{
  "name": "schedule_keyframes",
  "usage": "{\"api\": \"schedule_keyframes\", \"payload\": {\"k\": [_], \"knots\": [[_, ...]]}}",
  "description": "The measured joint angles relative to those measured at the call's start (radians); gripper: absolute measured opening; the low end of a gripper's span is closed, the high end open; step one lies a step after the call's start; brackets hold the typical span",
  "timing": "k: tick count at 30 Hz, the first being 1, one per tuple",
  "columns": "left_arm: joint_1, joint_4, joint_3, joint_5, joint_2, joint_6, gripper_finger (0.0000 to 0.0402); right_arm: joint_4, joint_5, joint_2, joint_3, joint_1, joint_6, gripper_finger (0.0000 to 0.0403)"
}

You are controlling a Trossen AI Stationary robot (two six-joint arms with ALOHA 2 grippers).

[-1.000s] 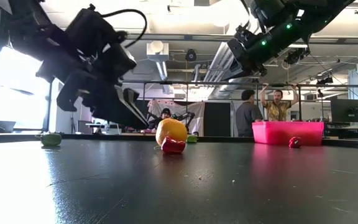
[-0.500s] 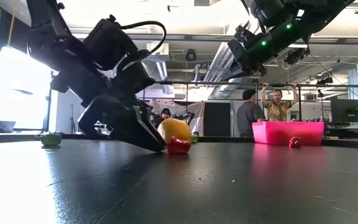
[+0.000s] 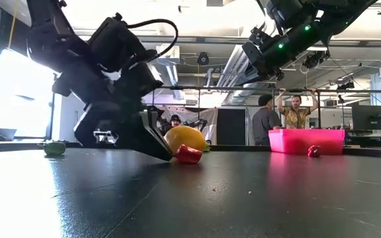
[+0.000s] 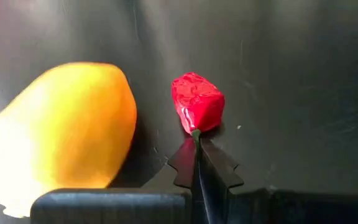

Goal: Sort produce into baskets
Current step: Put the red chilli pepper into the blue bin

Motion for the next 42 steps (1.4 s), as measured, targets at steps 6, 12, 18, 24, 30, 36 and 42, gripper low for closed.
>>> {"api": "schedule_keyframes", "payload": {"k": [6,12,18,24,30,36,42], "knots": [[0.000,-0.149,0.001,0.000,-0.161,0.024,0.0001,0.005,0.000,0.000,0.000,0.000,-0.026,0.0000],[-0.032,-0.395,0.001,0.000,-0.348,0.070,0.0000,0.009,0.000,0.000,0.000,0.000,-0.060,0.0000],[-0.137,-0.694,0.002,0.007,-0.544,0.015,0.0000,0.009,0.000,0.000,0.000,0.000,-0.060,0.0000],[-0.270,-1.014,0.092,0.008,-0.670,-0.123,0.0000,0.010,0.000,0.000,0.000,0.000,-0.060,0.0000],[-0.411,-1.354,0.245,0.012,-0.662,-0.352,0.0000,0.014,0.005,0.000,0.000,-0.001,-0.082,0.0000],[-0.532,-1.601,0.303,0.132,-0.648,-0.661,0.0000,0.018,0.028,0.000,0.000,-0.001,-0.086,0.0000],[-0.592,-1.657,0.257,0.254,-0.648,-0.806,0.0000,0.018,0.028,0.000,0.000,-0.001,-0.086,0.0000]]}}
